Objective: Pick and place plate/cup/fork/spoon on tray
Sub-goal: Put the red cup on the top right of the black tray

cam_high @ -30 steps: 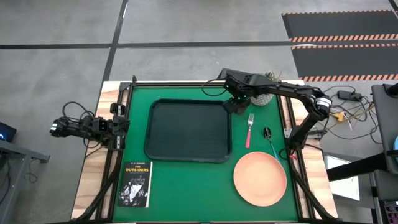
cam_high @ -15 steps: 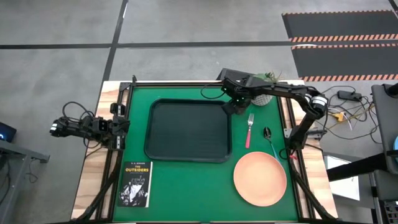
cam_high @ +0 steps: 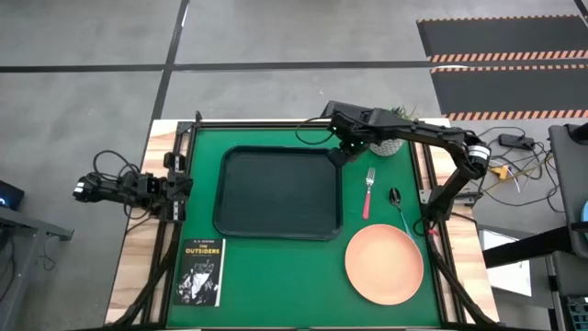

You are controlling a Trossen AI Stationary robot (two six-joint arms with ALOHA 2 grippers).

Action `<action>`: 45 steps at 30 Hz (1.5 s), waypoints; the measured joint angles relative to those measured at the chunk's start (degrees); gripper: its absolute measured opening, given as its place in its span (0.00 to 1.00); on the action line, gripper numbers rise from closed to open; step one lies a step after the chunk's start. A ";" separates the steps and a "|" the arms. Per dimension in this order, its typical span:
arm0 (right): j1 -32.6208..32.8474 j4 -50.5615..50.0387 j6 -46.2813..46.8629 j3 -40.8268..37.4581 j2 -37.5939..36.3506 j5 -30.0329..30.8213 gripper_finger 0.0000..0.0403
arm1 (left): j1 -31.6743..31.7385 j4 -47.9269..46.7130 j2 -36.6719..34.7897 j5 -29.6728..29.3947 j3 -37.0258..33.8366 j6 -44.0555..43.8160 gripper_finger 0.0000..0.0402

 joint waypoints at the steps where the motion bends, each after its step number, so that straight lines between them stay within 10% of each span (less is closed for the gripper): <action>1: 0.91 -0.03 -0.07 0.89 0.00 0.50 0.02 | -0.01 0.00 -0.01 0.00 0.00 0.00 0.00; 19: 11.21 12.26 -3.47 5.63 4.91 -3.67 0.02 | -0.01 0.21 0.09 0.00 0.00 -0.02 0.00; 45: 10.32 -1.48 -15.65 24.67 25.97 -1.47 0.05 | -0.04 0.23 0.09 0.07 0.00 -0.09 0.00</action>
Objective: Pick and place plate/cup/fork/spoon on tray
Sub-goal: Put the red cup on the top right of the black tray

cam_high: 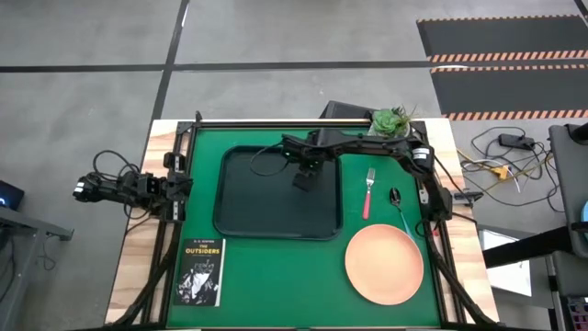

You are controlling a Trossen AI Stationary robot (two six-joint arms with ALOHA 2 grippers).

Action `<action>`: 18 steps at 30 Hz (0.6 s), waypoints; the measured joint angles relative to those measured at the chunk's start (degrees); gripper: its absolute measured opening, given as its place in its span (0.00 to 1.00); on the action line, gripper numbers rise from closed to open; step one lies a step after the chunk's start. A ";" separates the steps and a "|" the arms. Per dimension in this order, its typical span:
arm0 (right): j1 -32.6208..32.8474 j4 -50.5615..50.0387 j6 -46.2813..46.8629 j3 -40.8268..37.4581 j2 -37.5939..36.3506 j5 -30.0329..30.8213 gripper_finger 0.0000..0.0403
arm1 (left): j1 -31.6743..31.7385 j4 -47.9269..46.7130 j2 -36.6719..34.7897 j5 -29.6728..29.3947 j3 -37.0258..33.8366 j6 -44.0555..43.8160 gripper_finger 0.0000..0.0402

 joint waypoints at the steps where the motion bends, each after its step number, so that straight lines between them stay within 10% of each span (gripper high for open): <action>1: -0.02 -0.05 -0.04 0.21 0.02 0.04 0.07 | 0.00 0.00 0.00 0.00 0.00 0.00 0.00; 18: -0.13 -0.04 1.17 0.80 -3.24 1.83 0.28 | 0.04 0.06 -0.07 0.00 0.00 -4.39 0.00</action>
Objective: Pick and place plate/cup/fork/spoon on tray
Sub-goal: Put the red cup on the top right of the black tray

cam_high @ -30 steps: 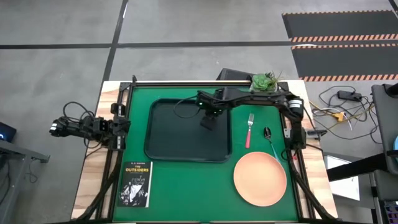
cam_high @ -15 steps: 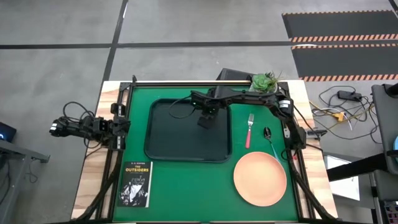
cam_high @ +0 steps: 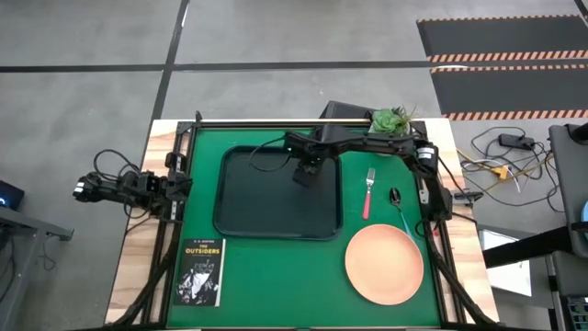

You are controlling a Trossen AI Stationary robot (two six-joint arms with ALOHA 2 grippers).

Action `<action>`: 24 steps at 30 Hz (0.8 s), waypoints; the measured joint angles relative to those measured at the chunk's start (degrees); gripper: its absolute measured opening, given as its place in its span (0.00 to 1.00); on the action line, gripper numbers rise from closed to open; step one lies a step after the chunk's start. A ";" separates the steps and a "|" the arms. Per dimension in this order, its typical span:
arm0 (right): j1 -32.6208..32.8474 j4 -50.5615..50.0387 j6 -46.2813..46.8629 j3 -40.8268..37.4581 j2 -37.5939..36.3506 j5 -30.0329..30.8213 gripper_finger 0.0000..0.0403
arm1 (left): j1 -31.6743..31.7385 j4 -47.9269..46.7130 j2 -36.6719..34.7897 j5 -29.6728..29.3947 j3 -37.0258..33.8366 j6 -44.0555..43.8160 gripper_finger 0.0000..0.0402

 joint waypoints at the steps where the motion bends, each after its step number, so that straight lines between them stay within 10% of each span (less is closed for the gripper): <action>1: 0.00 0.00 0.18 0.00 -0.51 -0.08 0.28 | 0.00 -0.02 0.00 0.00 0.00 0.02 0.00; 24: -0.80 15.90 -6.40 -0.07 5.38 -3.39 0.07 | -0.04 -0.05 -0.01 0.13 0.04 -0.10 0.00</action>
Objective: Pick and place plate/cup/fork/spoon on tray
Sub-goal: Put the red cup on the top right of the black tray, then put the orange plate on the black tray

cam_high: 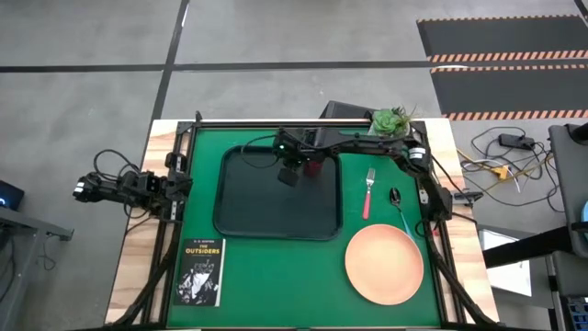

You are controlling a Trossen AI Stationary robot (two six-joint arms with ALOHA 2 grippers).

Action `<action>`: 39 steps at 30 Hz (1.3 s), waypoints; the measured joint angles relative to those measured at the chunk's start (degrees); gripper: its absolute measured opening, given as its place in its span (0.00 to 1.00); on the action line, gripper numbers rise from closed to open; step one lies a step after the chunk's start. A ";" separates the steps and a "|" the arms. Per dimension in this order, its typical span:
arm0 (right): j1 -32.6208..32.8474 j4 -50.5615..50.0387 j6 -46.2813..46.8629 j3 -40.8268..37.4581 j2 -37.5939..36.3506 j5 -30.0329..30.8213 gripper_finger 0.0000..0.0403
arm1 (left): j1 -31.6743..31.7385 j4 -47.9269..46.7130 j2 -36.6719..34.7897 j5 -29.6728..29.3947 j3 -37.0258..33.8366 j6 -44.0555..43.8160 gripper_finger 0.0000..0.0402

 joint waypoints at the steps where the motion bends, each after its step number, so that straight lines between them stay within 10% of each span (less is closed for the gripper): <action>1: -0.24 -0.99 0.02 -0.04 0.34 0.12 0.07 | 0.00 0.01 -0.01 0.00 0.00 -0.07 0.00; 23: -1.29 -7.20 1.29 -0.02 -0.52 4.30 0.07 | 0.04 -0.06 0.08 0.04 -0.02 -2.85 0.00; 39: 14.06 -5.34 2.23 0.00 -9.30 -3.47 0.07 | 0.03 -1.71 0.79 0.05 -0.17 -5.80 0.00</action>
